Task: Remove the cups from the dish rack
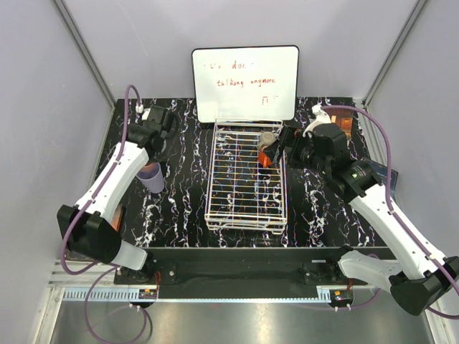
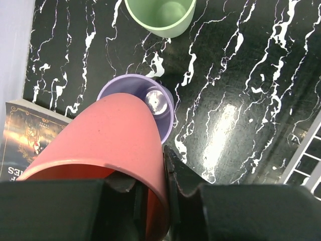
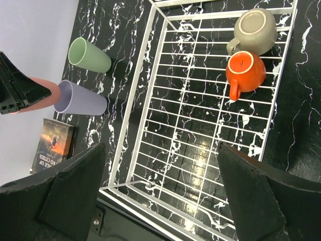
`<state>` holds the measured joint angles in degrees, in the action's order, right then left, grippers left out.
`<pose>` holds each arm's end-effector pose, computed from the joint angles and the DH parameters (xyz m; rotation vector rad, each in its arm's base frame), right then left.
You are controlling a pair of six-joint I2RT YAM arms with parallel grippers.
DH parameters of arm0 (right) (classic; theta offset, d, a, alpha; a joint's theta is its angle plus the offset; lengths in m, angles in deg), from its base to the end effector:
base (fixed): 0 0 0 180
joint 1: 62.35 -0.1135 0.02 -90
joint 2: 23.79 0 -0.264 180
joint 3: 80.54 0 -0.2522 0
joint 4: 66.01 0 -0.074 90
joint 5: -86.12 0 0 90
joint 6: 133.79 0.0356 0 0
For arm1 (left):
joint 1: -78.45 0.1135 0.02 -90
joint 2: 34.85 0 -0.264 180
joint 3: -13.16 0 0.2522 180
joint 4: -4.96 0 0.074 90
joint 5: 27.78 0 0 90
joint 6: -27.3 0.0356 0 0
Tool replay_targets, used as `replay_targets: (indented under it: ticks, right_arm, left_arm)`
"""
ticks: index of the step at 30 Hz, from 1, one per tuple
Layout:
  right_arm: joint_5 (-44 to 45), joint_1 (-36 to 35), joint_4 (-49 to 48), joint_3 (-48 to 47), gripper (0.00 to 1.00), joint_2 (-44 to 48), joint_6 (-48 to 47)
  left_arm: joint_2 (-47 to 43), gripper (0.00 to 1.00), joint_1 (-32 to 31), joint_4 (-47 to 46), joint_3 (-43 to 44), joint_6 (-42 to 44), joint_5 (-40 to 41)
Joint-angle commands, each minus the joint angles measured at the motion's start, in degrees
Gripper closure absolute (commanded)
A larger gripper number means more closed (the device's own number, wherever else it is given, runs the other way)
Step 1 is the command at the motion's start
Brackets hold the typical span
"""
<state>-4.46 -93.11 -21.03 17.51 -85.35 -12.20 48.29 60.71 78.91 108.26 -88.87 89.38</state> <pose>0.1977 0.1181 0.3879 0.0083 2.0712 0.6974 0.2762 -0.0713 0.3346 -0.3339 2.4816 0.3269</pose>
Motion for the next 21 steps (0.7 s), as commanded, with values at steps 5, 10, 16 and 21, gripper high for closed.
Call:
replay_targets:
  ticks: [5,10,16,21]
  right_arm:
    - [0.75,-0.35,-0.02,1.03,0.0,-0.49,-1.27]
    - [0.75,-0.35,0.33,1.47,0.0,-0.58,-1.27]
    - [1.02,-0.35,1.03,1.56,0.0,-0.58,-1.62]
    - [1.11,-0.35,1.12,1.65,0.0,-0.84,-1.71]
  left_arm:
    - [0.97,1.0,1.83,-5.24,-4.43,2.27,-4.21]
    - [1.5,1.0,4.28,-8.94,-8.12,1.74,-10.53]
    - [1.86,0.97,5.61,-10.35,-7.52,2.0,-13.62]
    - [0.54,0.66,5.61,-9.91,-4.71,2.71,-11.43]
